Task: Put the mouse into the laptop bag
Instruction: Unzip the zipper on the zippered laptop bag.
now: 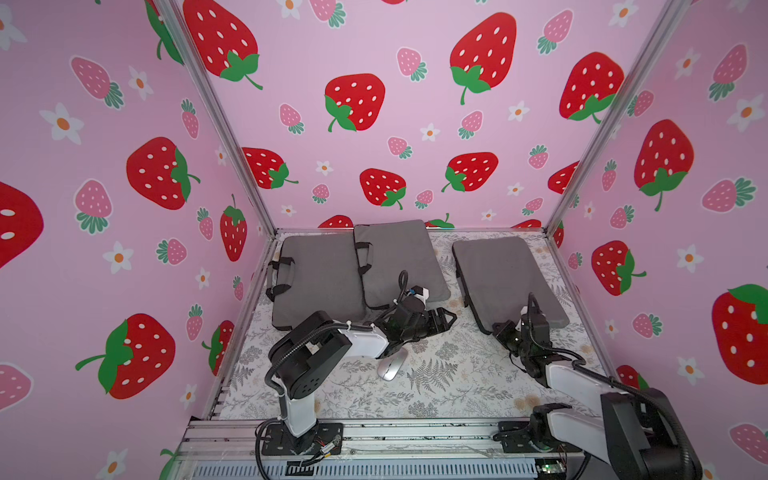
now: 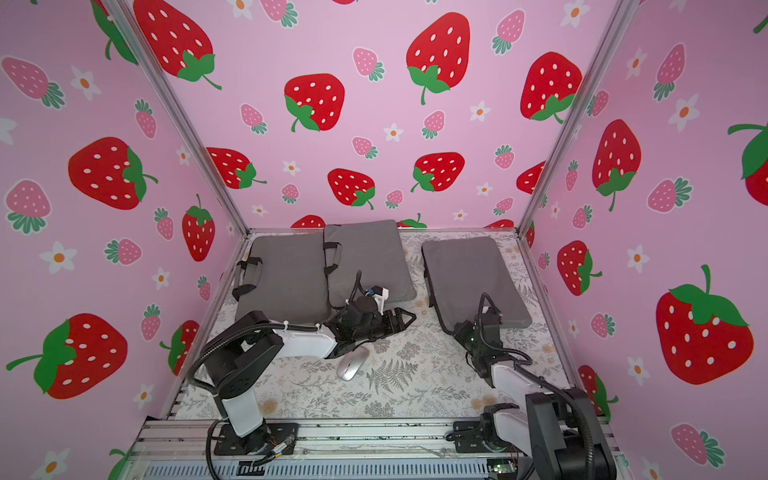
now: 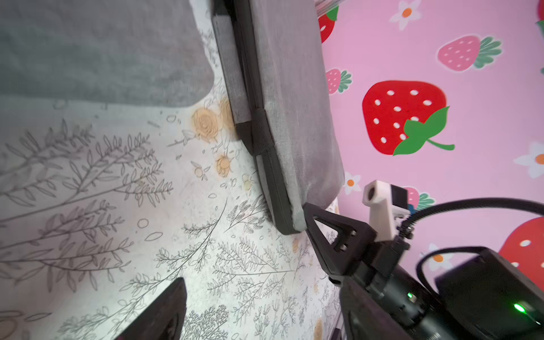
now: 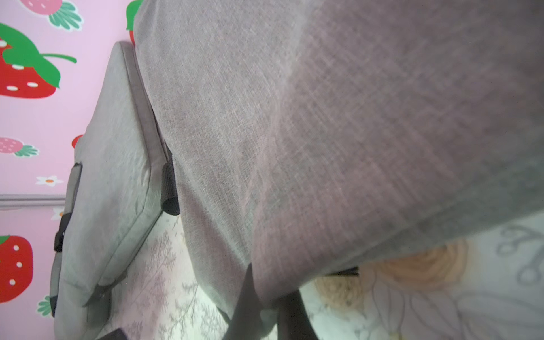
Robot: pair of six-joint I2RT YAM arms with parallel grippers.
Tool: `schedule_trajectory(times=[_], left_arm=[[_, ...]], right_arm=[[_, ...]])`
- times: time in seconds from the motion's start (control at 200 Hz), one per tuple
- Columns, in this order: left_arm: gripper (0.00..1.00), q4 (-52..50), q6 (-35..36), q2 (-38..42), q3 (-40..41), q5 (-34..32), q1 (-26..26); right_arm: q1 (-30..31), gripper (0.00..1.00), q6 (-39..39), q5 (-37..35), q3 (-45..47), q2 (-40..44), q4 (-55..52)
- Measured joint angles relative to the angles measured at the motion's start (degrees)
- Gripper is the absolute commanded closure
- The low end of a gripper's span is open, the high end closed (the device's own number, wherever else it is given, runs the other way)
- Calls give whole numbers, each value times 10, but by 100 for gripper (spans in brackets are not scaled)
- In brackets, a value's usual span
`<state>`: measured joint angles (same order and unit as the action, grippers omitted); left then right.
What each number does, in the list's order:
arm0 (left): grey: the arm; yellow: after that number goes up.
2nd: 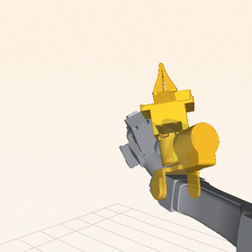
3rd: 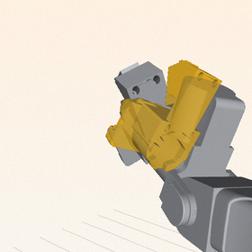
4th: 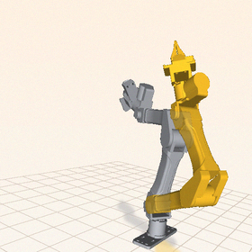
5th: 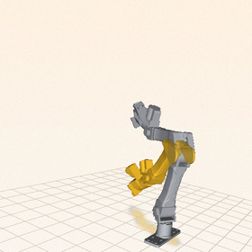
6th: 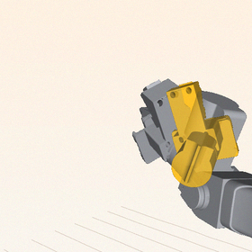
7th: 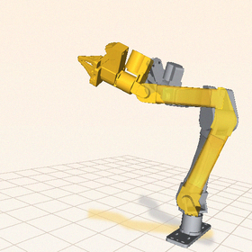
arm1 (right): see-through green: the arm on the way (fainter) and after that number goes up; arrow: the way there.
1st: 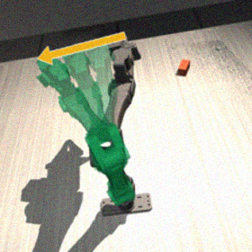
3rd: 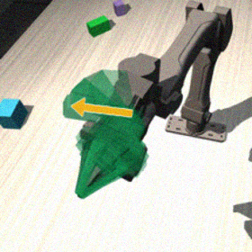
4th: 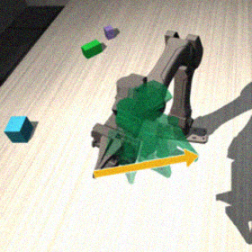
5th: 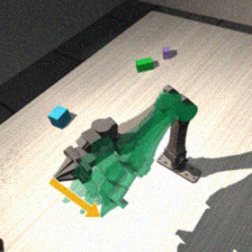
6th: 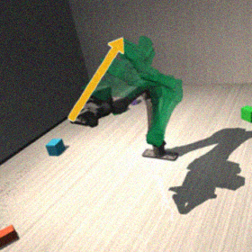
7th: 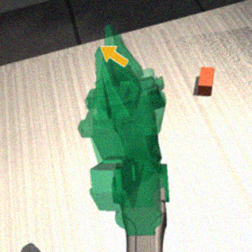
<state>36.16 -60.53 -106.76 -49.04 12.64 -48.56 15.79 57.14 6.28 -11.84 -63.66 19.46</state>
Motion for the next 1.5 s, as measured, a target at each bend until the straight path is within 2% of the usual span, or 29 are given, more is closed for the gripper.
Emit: schedule_trajectory(times=[0.11,0.225,0.305,0.335,0.465,0.56,0.625,0.775,0.825,0.895,1.106,1.251,1.371,1.411,1.501], left_arm=[[22,4,-17,-37,-10,2,-12],[24,4,-29,-65,-34,5,-18],[25,4,-38,-76,-49,5,-21],[25,4,-39,-79,-54,5,-21],[27,-12,-43,-101,-93,5,-23],[31,-31,-44,-128,-138,8,-23],[37,-41,-46,-151,-175,15,-23],[58,-67,-56,-202,-244,24,-23],[63,-74,-59,-215,-257,30,-23],[66,-90,-57,-229,-282,35,-22],[65,-129,-55,-242,-320,44,-12],[61,-137,-54,-242,-323,50,-3],[51,-137,-52,-242,-327,54,-1],[45,-135,-53,-242,-327,57,-1],[37,-131,-54,-242,-331,61,-1]], right_arm=[[60,74,2,-19,17,56,-42],[105,55,-17,-31,8,104,-112],[115,49,-44,-41,-18,134,-186],[115,43,-53,-46,-31,141,-210],[115,36,-95,-65,-73,165,-295],[115,34,-112,-75,-75,179,-341],[116,36,-120,-84,-74,184,-370],[116,52,-134,-97,-66,183,-389],[116,54,-136,-96,-62,181,-388],[116,56,-144,-95,-61,175,-388],[120,57,-150,-99,-61,144,-369],[120,57,-150,-112,-61,106,-351],[120,57,-153,-127,-66,61,-320],[120,58,-153,-133,-68,48,-308],[120,62,-155,-142,-78,19,-286]])
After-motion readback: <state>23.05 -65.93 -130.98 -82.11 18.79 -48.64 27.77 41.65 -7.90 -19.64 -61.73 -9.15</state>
